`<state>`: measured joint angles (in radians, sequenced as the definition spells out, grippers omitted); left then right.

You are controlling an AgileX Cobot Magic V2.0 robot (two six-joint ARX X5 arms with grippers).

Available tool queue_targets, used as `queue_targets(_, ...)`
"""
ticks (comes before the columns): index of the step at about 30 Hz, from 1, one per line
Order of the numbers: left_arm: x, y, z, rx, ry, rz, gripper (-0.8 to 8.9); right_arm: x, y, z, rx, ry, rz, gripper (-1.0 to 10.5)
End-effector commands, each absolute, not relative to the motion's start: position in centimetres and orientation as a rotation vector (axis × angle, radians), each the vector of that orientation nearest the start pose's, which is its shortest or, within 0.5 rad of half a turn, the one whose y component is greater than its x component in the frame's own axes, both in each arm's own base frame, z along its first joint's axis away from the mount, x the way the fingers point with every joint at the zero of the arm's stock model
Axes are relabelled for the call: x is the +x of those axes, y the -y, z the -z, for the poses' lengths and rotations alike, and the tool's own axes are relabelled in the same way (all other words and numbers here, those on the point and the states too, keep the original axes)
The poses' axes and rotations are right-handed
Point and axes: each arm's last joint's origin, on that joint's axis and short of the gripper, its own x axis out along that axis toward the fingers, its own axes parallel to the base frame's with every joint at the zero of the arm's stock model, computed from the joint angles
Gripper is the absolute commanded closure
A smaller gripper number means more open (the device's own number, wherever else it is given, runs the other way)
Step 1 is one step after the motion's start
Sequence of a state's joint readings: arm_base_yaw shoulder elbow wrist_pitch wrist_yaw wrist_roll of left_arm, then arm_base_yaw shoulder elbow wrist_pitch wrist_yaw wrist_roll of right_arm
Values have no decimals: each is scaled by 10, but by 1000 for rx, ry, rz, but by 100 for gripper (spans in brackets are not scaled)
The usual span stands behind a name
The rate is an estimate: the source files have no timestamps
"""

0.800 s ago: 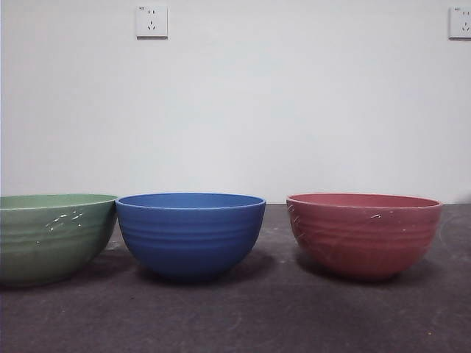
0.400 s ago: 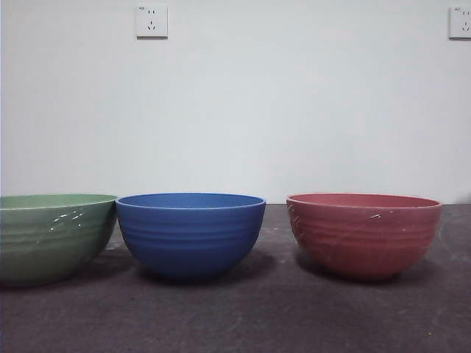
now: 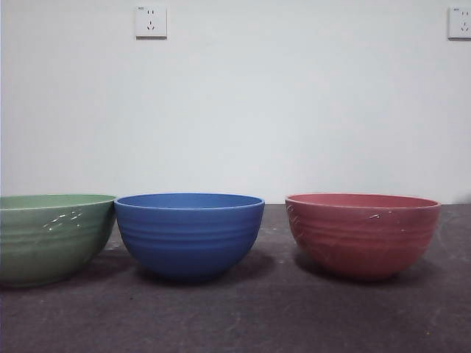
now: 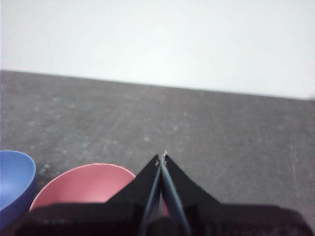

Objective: Pick up the green bowl on the top,put the green bowl on the left,pick up the red bowl in the middle,put the red bowl on the right

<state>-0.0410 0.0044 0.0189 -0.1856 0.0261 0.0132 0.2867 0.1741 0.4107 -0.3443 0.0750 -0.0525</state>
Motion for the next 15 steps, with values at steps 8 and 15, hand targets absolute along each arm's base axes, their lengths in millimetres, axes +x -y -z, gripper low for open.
queue_targets(8, 96, 4, -147, 4, -187, 65, 817, 95, -19, -167, 9, -108, -256, 945)
queue_targets(15, 96, 4, -147, 4, -187, 65, 817, 95, -19, -148, 45, -188, -244, 945)
